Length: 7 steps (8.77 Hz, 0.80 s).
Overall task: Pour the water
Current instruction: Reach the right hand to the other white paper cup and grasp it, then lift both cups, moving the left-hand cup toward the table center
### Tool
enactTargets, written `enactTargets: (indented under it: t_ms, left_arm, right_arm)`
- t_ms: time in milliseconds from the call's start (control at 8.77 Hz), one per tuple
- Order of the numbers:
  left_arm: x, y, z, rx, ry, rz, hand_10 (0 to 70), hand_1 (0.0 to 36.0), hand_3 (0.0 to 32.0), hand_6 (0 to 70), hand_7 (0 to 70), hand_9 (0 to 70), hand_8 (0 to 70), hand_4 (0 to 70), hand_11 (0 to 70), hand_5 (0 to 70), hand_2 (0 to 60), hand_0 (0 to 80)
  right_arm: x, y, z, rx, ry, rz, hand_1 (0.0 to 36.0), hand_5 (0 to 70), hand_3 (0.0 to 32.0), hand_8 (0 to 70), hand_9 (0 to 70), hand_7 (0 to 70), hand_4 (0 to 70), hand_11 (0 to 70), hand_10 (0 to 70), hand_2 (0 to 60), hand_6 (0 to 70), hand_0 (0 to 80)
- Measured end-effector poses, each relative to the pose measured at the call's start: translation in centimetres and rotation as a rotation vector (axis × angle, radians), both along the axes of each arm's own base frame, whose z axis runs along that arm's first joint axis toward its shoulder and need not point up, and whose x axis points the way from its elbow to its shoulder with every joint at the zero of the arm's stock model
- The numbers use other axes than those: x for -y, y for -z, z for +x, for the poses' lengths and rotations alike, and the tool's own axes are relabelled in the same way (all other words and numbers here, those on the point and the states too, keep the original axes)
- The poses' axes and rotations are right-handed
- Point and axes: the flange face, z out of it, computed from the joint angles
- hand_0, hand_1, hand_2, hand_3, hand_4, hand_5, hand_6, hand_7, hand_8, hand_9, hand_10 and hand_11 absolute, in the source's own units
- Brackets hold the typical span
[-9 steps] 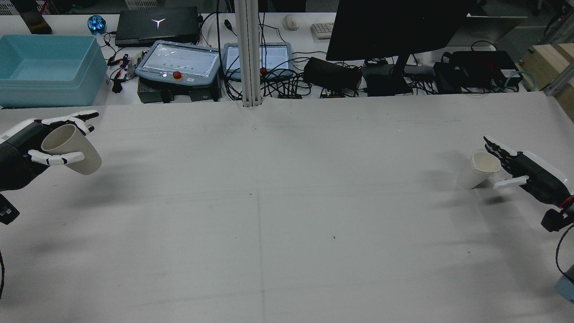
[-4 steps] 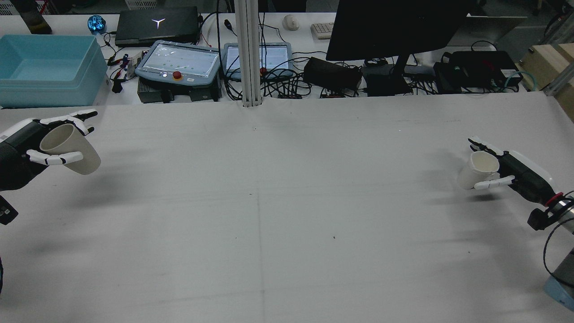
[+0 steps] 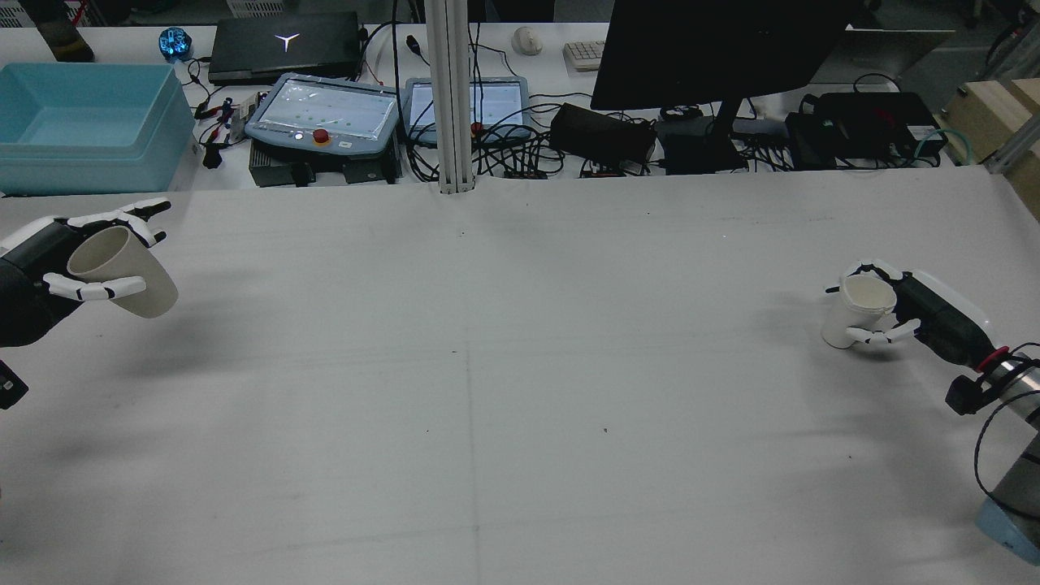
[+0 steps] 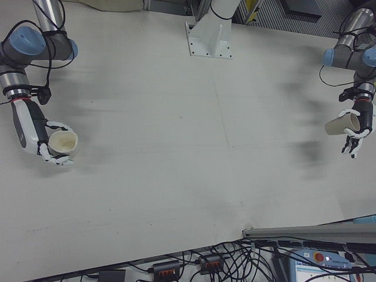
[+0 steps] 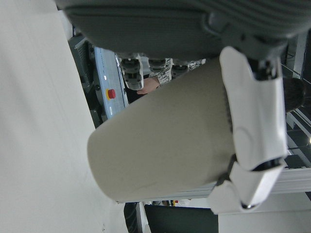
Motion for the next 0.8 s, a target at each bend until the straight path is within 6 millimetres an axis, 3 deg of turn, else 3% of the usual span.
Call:
enactTargets:
  t_ms: [114,228,342,570,684,798]
  left_arm:
    - [0.0,0.0,-0.1,-0.001,0.005,-0.001,7.9,36.0,0.0,8.6,17.9,4.1,3.2,70.0,13.3,70.0,60.0,54.1]
    - [0.0,0.0,-0.1,-0.003,0.011,-0.001,8.0,36.0,0.0,8.6,18.1,4.1,3.2,70.0,13.3,70.0,60.0,54.4]
    - [0.0,0.1,-0.2,-0.005,0.014,0.000,8.0,36.0,0.0,8.7,18.1,4.1,3.2,70.0,13.3,70.0,60.0,54.4]
    - [0.0,0.2,-0.1,-0.007,0.016,0.002,8.2,36.0,0.0,8.8,18.3,4.1,3.2,70.0,13.6,70.0,60.0,54.6]
    - [0.1,0.4,0.1,-0.009,0.014,0.006,8.3,36.0,0.0,9.0,18.6,4.3,3.2,70.0,13.7,70.0,60.0,54.8]
    - [0.2,0.8,0.4,-0.012,0.012,0.013,8.4,36.0,0.0,9.3,19.0,4.4,3.3,70.0,13.9,70.0,60.0,55.0]
  right_arm:
    - [0.0,0.0,0.0,0.001,0.000,-0.001,36.0,41.9,0.0,54.5,70.0,51.4,0.0,70.0,59.3,38.4,38.9,80.0]
    - [-0.1,0.0,0.2,0.005,-0.002,-0.002,36.0,39.6,0.0,51.2,65.8,45.8,0.0,70.0,57.0,34.9,35.3,80.0]
    - [-0.5,0.2,0.7,0.009,-0.007,-0.001,36.0,37.2,0.0,46.6,59.9,39.8,0.0,70.0,52.1,25.4,32.0,80.0]
    - [-1.2,1.2,3.6,0.021,-0.048,0.013,36.0,37.6,0.0,44.8,57.6,39.9,0.0,70.0,48.1,21.7,33.4,80.0]
    - [-1.4,2.3,5.4,0.032,-0.076,0.030,36.0,38.8,0.0,43.5,56.1,39.3,0.0,67.8,44.7,22.9,33.7,80.0]
    - [-1.5,4.2,7.2,0.045,-0.102,0.063,36.0,41.1,0.0,43.6,56.7,44.3,0.0,64.4,42.3,30.7,36.2,80.0]
